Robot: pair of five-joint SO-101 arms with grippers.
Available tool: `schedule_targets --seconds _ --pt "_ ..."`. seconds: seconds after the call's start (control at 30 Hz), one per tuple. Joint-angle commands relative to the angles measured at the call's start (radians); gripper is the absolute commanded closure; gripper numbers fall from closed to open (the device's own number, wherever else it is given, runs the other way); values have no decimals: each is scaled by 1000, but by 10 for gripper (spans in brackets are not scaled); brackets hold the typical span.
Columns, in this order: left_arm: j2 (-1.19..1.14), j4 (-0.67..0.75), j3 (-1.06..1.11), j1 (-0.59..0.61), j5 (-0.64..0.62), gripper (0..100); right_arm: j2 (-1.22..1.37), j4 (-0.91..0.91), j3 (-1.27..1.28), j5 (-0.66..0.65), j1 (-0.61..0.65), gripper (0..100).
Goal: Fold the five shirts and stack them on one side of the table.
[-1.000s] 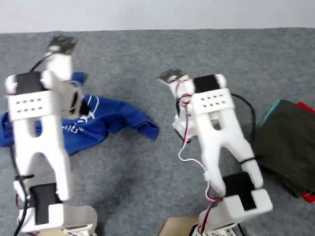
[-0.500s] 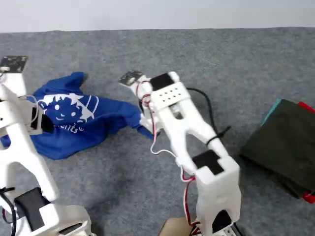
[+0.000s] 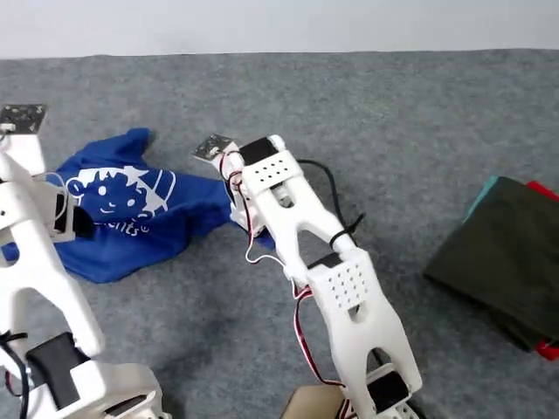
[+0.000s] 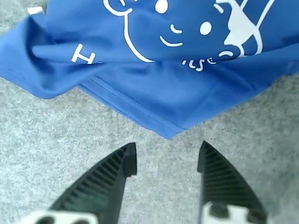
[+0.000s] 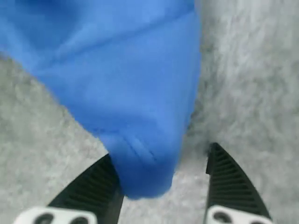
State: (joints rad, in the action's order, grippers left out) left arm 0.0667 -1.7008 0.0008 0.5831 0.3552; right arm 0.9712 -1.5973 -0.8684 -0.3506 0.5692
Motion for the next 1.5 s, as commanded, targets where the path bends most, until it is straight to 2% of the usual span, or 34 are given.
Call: schedule_targets --seconds 0.0,0.07,0.1,0.17,0.3,0.5,0.63,0.8,0.97,1.23,1.47 --pt "40 41 45 5 8 783 30 -25 -144 3 16 868" --pt "40 44 71 5 8 783 51 -44 -203 3 15 976" --pt "40 52 82 5 8 783 59 -51 -224 -2 12 998" --pt "41 74 108 5 8 783 68 -91 -269 -37 8 969" --pt "44 106 150 3 9 783 62 -171 -364 -123 -5 987" --pt "40 98 168 -2 63 783 31 -199 -598 -132 -111 988" --pt "37 118 228 -49 98 783 -36 -199 -620 -172 -143 988" --pt "37 241 401 -135 169 779 -68 -199 -620 -173 -153 988" --pt "29 367 521 -150 239 777 -70 -200 -620 -173 -154 988" --pt "-206 483 484 -112 252 765 -74 -200 -620 -170 -148 988" --pt "-348 483 338 -103 226 768 -76 -200 -620 -170 -148 988"
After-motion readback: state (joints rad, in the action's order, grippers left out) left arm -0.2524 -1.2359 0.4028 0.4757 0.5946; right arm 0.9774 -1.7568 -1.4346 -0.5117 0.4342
